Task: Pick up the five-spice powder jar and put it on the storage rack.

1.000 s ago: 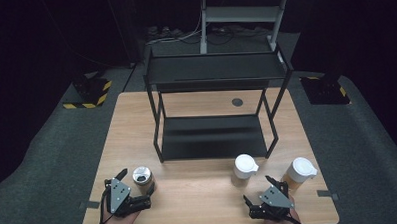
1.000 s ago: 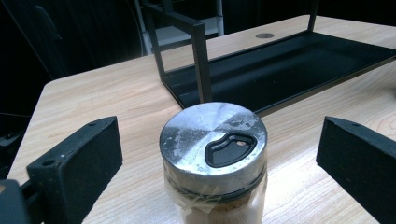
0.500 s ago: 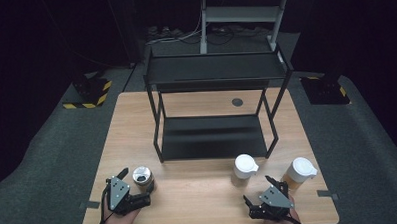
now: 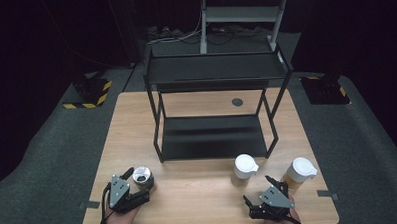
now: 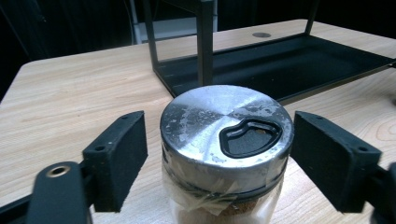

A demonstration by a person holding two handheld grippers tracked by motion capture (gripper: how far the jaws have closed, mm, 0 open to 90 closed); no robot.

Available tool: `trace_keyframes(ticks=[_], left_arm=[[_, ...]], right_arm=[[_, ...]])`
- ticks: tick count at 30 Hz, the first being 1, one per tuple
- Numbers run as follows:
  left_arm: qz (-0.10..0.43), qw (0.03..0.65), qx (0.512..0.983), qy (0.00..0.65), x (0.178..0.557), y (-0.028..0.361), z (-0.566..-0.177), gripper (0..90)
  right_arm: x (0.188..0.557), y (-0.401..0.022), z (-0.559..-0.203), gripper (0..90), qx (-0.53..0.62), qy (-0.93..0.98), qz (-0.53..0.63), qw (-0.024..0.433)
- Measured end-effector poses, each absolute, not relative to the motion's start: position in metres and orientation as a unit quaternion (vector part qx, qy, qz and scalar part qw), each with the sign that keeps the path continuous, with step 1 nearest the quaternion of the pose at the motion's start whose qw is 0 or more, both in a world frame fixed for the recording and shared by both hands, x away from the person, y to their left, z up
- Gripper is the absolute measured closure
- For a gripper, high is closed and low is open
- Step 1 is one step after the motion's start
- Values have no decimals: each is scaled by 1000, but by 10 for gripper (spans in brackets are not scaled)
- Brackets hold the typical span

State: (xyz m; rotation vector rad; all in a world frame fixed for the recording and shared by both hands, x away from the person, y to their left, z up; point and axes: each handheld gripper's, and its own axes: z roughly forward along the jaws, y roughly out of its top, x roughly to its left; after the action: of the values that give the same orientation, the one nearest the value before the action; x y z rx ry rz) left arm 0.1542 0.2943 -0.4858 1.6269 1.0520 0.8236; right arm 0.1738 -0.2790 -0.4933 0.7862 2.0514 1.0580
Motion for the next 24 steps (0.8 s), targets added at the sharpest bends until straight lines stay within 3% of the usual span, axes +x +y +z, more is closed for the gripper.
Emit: trace_keyframes(ticks=[14,24], left_arm=[[333,507,669,429,155,298,-489,327],[332,509,670,427,155,300,-488,344]], right_arm=[[174,-279,-493,0,303,789,408,344],[174,-279,-493,0,303,790,407,343]])
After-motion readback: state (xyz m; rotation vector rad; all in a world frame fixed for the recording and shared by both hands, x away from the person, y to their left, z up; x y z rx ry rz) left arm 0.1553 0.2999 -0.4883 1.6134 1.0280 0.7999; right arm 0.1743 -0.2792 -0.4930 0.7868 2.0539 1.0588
